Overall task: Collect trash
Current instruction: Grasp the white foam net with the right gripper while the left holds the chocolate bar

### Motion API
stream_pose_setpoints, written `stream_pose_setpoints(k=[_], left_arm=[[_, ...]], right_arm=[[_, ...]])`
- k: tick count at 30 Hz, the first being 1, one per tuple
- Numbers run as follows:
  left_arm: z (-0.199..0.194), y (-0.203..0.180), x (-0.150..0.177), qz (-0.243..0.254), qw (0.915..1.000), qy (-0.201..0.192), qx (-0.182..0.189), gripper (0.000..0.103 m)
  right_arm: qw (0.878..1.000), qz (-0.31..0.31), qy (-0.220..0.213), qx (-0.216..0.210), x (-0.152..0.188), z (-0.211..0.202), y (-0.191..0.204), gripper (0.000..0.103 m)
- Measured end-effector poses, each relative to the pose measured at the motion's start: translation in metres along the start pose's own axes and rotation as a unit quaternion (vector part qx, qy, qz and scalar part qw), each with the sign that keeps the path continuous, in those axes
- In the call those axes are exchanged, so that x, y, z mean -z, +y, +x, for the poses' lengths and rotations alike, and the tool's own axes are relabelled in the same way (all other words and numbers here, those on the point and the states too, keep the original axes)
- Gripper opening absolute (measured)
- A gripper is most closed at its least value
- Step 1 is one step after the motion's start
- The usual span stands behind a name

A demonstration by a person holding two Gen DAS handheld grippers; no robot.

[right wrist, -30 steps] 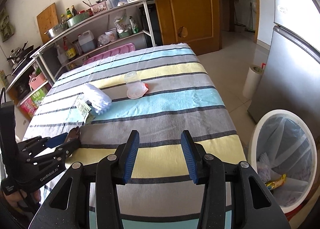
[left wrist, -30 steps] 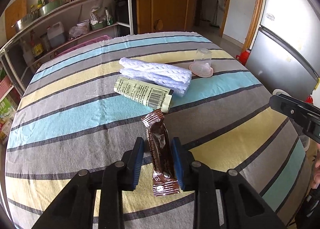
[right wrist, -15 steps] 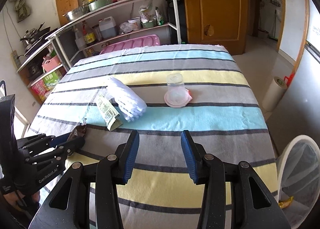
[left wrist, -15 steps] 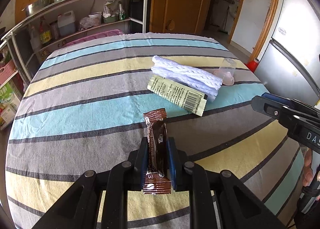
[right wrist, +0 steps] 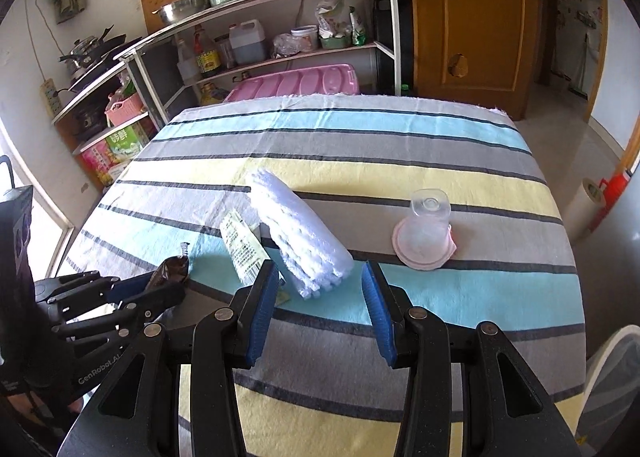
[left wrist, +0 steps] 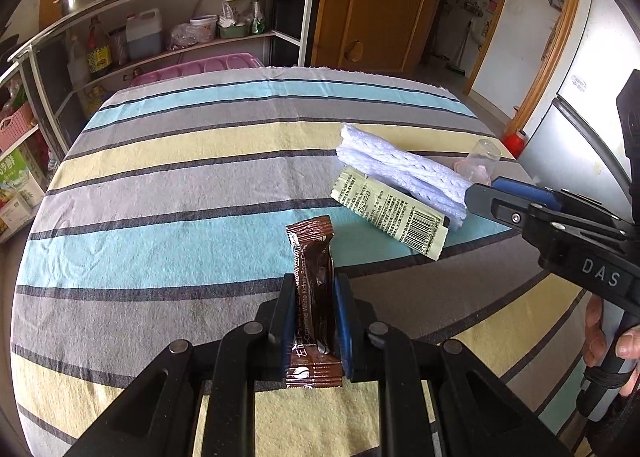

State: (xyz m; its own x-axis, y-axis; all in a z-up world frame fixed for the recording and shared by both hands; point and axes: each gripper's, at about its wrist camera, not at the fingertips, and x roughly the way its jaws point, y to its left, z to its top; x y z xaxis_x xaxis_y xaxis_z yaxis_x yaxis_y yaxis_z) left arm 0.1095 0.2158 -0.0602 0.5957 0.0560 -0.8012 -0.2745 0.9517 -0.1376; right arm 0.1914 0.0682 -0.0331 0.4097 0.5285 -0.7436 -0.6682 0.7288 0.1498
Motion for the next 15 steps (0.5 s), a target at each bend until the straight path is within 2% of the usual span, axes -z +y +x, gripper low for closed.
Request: stream_pose_setpoints(k=[15], left_arm=[[0.001,0.005,0.000,-0.009,0.9999,-0.001,0.008,0.018]], right_arm=[[0.999,-0.005,0.025,-0.028,-0.020,0.042,0.005,0.045]])
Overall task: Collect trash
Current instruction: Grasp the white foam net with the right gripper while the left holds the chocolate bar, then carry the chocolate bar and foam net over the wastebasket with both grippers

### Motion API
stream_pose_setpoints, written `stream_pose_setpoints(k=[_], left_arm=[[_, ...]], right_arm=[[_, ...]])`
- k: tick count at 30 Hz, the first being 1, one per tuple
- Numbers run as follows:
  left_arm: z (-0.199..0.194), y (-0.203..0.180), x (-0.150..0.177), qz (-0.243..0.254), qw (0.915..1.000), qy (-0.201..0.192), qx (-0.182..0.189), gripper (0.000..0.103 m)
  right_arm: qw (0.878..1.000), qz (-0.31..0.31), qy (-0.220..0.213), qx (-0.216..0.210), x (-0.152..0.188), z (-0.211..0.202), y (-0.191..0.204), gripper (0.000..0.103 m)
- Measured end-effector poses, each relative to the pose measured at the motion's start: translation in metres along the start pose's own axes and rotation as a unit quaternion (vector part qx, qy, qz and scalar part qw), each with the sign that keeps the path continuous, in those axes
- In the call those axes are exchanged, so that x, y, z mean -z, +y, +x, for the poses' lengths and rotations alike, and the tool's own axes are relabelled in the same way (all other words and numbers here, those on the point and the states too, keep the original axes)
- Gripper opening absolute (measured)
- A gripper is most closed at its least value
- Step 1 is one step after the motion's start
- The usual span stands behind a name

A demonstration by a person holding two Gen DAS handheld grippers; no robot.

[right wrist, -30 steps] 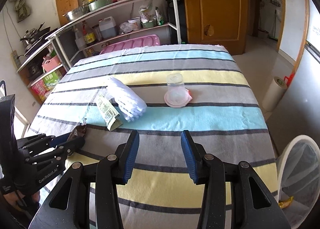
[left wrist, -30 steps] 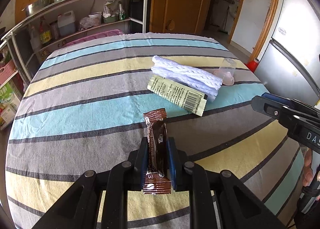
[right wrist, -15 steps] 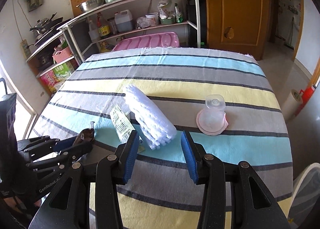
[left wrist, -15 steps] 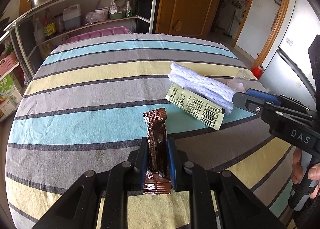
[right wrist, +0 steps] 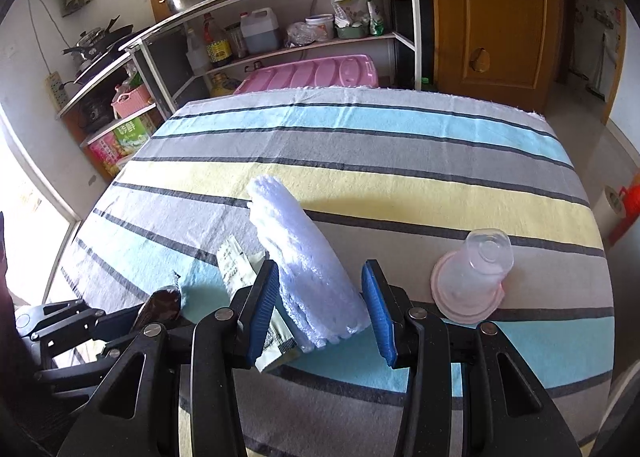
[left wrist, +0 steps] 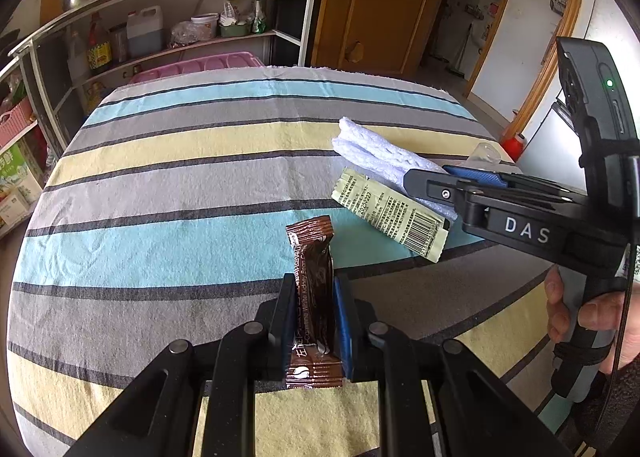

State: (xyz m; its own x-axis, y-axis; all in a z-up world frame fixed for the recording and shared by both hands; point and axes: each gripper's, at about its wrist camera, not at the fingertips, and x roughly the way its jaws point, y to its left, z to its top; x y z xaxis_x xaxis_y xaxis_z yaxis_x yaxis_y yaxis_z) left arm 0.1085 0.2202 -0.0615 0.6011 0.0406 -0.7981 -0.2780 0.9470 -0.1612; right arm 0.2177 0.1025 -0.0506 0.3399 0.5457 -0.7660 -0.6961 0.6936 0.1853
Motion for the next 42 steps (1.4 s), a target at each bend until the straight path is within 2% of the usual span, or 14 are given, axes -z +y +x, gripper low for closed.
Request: stream_pose_setpoints(k=[4,11,14,16,29,42], left_arm=[[0.000,0.001,0.000,0.000,1.0000,-0.001,0.000,0.018],[0.000,0.000,0.001,0.001,1.0000,-0.002,-0.003,0.018],[-0.001,-0.001,0.002,0.001,1.0000,-0.003,-0.005,0.018],[-0.001,-0.001,0.002,0.002,1.0000,-0.003,-0.007,0.018],[-0.008,-0.011,0.011,0.013,0.9999,-0.006,-0.004,0.018],[-0.022,-0.042,0.021,0.041,0.9989,-0.013,0.016,0.018]], right_arm=[[1.000,0.007,0.003,-0.011,0.003,0.001,-0.002,0.043],[1.000,0.002,0.003,0.003,0.013,-0.004,0.000,0.027],[1.000,0.001,0.005,0.015,0.019,-0.010,0.003,0.024],[0.999,0.006,0.010,0.030,0.024,-0.014,0.003,0.024],[0.998,0.051,0.000,0.046,0.058,-0.046,-0.004,0.021],[0.993,0.094,-0.036,0.054,0.085,-0.084,-0.009,0.019]])
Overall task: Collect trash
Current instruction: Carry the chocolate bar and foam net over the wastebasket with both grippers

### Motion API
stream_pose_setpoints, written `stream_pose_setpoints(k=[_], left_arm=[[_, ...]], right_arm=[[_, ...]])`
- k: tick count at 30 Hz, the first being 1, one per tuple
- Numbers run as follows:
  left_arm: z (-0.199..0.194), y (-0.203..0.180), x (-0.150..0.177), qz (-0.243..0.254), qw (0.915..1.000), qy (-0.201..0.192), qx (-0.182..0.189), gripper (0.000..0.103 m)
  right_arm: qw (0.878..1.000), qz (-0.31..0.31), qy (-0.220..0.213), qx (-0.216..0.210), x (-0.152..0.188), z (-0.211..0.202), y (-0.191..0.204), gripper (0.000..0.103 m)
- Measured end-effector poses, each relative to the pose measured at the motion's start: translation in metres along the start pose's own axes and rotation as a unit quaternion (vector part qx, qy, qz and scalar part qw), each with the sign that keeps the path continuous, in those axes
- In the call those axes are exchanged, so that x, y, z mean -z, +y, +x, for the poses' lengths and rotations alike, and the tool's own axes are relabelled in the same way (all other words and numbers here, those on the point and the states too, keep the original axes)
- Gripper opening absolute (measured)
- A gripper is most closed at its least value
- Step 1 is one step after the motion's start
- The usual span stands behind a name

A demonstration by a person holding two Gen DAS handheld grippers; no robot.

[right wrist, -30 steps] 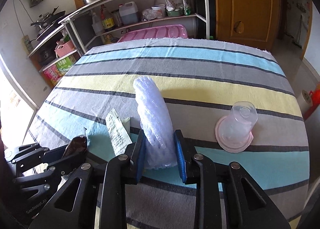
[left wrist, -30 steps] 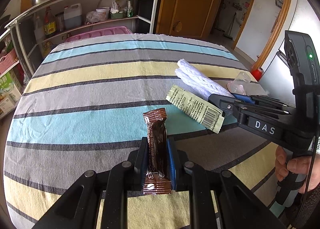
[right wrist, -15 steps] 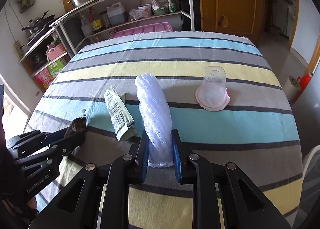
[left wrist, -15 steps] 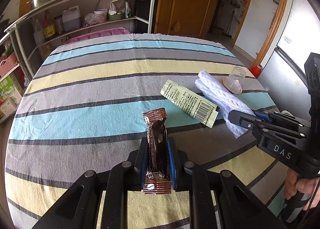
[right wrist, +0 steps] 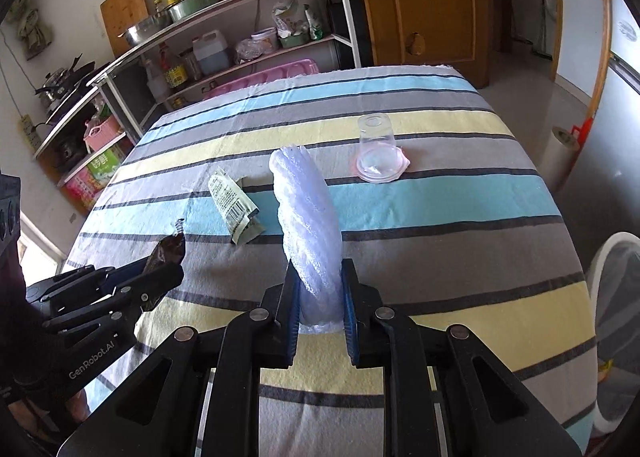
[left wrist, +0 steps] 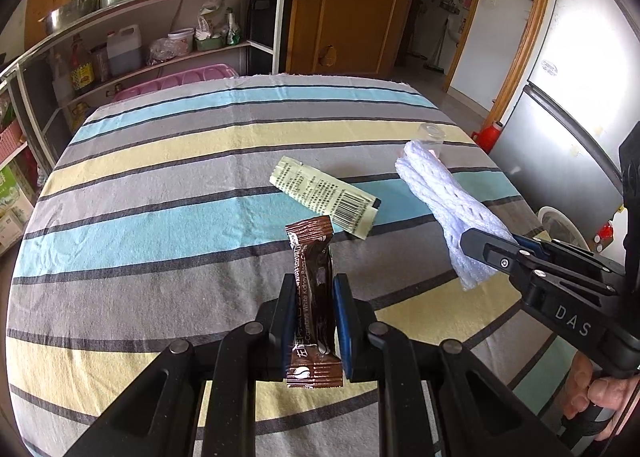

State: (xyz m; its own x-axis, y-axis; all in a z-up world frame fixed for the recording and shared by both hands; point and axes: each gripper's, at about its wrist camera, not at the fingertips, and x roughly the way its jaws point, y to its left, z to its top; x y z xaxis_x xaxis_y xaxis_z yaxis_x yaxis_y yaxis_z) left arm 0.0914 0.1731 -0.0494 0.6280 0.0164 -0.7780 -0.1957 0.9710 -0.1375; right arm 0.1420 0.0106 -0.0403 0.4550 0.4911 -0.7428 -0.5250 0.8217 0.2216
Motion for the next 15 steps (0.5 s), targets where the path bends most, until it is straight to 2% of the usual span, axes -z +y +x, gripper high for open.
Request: stream_pose_setpoints(k=[15], left_arm=[[-0.001,-0.078,-0.010,0.064,0.9972,-0.009,0.039,0.018]], right_arm=[[0.997,0.062,-0.040,0.018,0.025,-0.054,-0.049,0.019]])
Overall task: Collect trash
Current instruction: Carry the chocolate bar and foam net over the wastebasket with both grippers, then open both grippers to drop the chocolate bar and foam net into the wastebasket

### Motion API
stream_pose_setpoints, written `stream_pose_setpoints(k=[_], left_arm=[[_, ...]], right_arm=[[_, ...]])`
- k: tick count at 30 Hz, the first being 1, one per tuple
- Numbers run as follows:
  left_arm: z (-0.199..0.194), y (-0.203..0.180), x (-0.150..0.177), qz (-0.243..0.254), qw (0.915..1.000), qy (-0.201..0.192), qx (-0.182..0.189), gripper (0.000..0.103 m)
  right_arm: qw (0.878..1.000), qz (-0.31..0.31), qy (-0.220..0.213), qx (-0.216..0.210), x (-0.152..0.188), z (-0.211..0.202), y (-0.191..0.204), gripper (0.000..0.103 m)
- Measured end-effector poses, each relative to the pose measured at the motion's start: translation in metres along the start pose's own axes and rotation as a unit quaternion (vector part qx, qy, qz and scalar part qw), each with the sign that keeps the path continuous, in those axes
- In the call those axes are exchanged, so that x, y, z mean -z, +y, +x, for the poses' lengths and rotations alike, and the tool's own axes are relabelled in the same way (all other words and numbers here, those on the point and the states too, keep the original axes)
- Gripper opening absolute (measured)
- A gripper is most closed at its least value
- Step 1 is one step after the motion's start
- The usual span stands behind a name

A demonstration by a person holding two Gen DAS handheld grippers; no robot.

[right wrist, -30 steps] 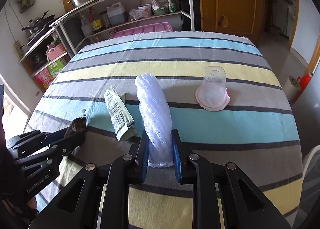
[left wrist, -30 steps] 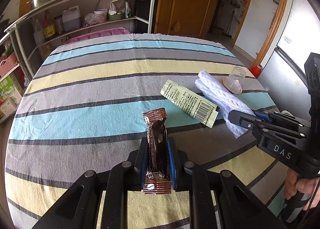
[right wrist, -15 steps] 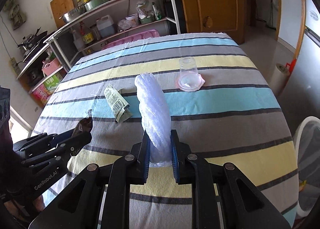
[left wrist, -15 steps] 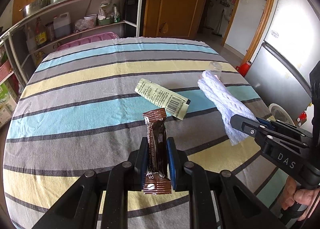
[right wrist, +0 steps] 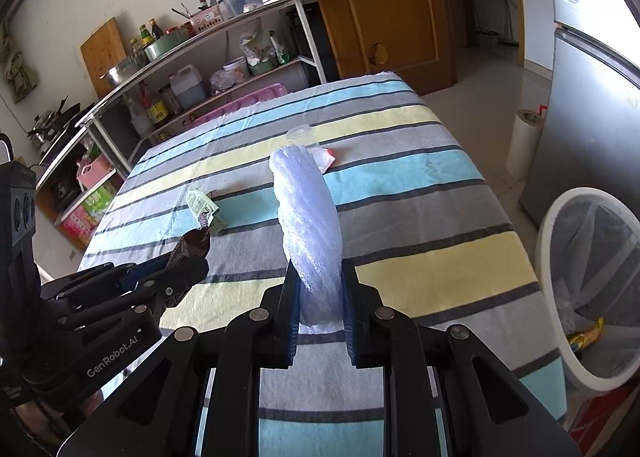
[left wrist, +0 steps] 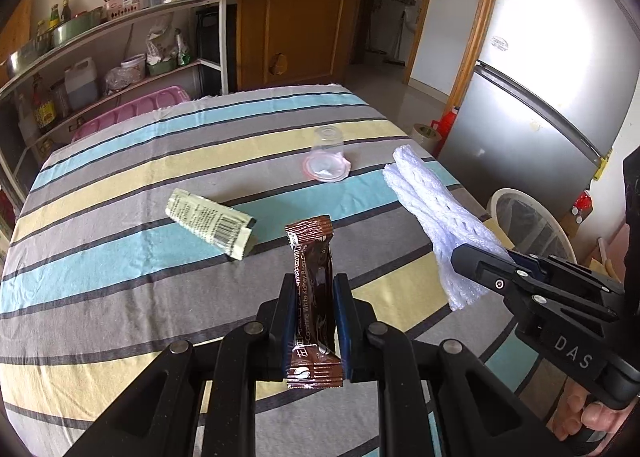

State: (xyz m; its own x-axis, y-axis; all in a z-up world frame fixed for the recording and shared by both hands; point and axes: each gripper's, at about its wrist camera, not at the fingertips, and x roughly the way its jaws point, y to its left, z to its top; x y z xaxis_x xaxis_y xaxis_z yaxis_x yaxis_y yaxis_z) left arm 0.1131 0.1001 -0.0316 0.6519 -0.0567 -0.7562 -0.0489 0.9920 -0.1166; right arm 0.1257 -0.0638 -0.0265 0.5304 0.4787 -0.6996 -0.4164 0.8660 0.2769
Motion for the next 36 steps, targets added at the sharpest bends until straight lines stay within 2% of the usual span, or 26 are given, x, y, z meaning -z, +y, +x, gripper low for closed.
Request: stream_pose_setpoints(k=[11,19,28,36], left_arm=[[0.005,-0.069,-0.021,0.059,0.9977,-0.011,0.032,0.018],[0.013,-0.132,-0.035,0.108,0.9914,-0.017,0.072,0.018],[0.038,-0.205,-0.037,0.159,0.9815,0.002,0.107,0.018],[0.079,-0.249,-0.035,0.178,0.9730,0.047,0.139,0.018]], right_arm=[[0.997,0.046,-0.042,0.049,0.000,-0.045,-0.058,0.019],[0.989,0.084,-0.067,0.098,0.007,-0.080,-0.108,0.019],[0.976,0.137,-0.072,0.152,0.018,-0.101,-0.164,0.019],[0.963,0.181,-0.043,0.196,0.029,-0.097,-0.213,0.019]])
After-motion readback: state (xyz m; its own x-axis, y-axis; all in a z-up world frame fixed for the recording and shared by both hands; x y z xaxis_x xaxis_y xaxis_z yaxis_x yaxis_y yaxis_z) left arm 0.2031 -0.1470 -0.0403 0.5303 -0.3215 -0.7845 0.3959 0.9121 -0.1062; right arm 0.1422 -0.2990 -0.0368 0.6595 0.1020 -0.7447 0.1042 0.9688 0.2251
